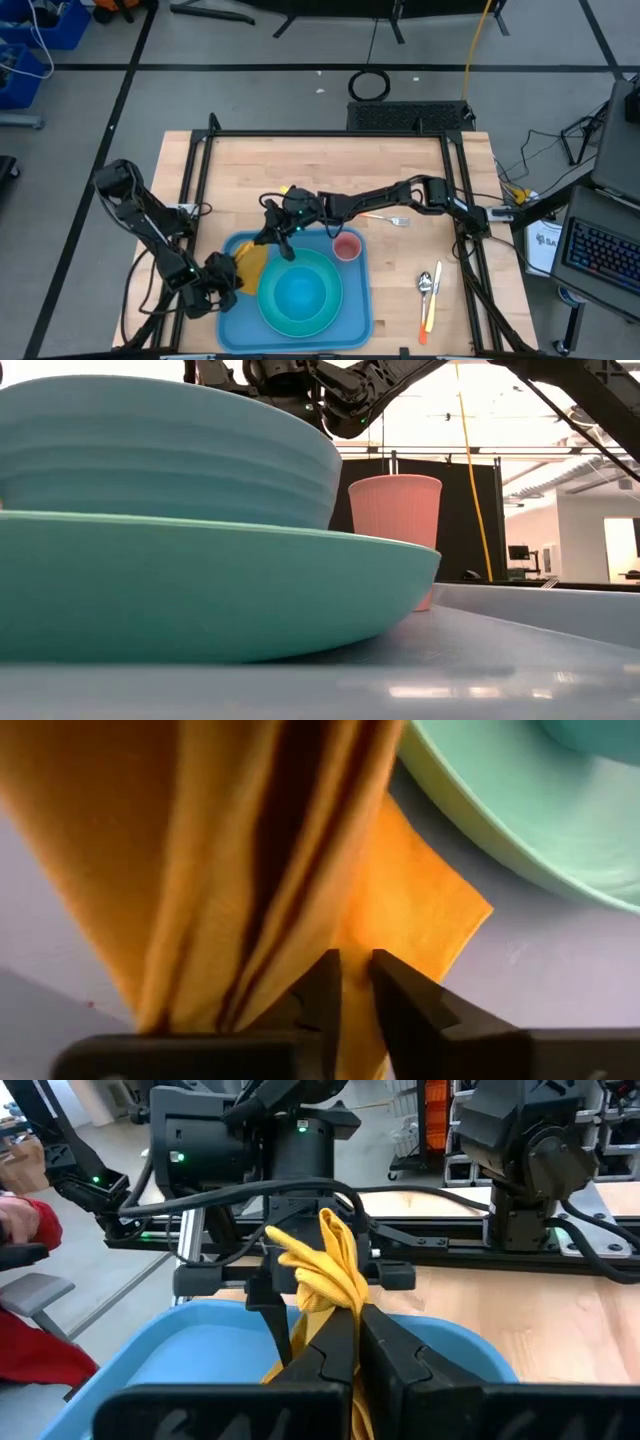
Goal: Set up tray
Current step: Put the yellow table napkin on the serving tray to the left of the light blue plate
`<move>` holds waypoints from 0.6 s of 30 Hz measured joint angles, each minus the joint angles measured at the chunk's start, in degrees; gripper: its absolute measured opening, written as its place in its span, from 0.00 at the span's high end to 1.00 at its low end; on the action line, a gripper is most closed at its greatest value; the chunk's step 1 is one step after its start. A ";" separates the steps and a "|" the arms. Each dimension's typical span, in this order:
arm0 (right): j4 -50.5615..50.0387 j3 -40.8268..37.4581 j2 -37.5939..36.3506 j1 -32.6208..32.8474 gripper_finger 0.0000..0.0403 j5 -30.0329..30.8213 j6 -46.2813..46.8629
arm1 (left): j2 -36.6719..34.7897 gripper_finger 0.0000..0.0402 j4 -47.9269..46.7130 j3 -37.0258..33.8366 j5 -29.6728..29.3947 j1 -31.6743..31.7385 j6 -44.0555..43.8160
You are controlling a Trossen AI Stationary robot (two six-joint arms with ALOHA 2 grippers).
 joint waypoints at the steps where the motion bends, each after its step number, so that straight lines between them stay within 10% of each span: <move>1: 0.03 0.00 0.00 -0.11 1.00 0.07 0.00 | 0.00 0.88 0.50 0.00 0.18 0.08 -0.10; 18: 2.97 -0.02 0.00 -0.26 0.73 3.03 1.49 | 0.21 0.97 5.02 -0.15 1.21 -0.07 -4.02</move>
